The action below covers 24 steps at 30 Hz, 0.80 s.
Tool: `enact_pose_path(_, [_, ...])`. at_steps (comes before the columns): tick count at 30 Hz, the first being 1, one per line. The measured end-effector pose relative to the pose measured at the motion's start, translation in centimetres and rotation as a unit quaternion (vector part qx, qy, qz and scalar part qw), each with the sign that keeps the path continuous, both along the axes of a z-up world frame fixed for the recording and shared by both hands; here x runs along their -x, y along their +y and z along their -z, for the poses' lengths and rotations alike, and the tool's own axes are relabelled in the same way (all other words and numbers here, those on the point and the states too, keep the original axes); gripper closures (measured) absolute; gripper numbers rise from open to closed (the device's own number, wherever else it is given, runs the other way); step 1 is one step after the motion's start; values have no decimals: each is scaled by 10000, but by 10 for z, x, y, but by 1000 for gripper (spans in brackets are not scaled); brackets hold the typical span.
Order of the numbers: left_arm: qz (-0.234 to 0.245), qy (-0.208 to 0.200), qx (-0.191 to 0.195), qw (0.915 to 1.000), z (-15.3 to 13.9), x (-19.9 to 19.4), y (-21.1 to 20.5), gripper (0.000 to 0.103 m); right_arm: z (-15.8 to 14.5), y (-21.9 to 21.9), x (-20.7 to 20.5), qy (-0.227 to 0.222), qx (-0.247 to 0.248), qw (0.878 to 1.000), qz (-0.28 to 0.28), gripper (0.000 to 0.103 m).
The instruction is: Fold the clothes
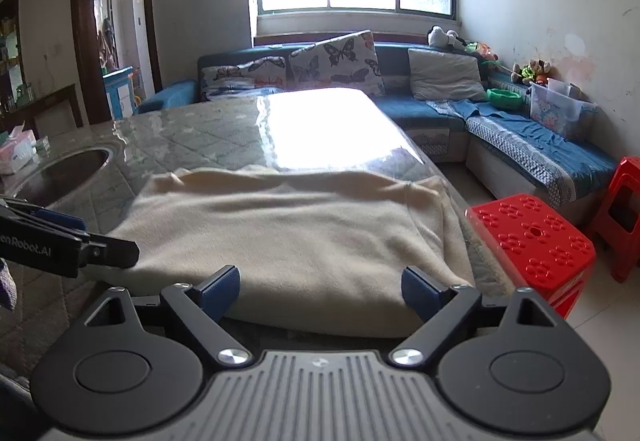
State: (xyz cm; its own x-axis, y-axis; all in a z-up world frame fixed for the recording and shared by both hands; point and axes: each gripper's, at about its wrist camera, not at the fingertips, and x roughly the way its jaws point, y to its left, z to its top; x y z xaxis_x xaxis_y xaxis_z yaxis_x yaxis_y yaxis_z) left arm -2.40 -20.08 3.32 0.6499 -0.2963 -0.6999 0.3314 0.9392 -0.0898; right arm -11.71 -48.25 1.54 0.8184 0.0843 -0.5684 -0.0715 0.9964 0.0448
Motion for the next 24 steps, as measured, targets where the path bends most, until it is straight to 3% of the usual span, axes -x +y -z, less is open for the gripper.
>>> enact_pose_path(14, [-14,18,-69,10000,0,11,4,0,-1,5,9,-50,71,9999,56,0])
enact_pose_path(24, [70,3,-125,9999,1,19,5,0,-3,7,19,-39,95,9999,111,0])
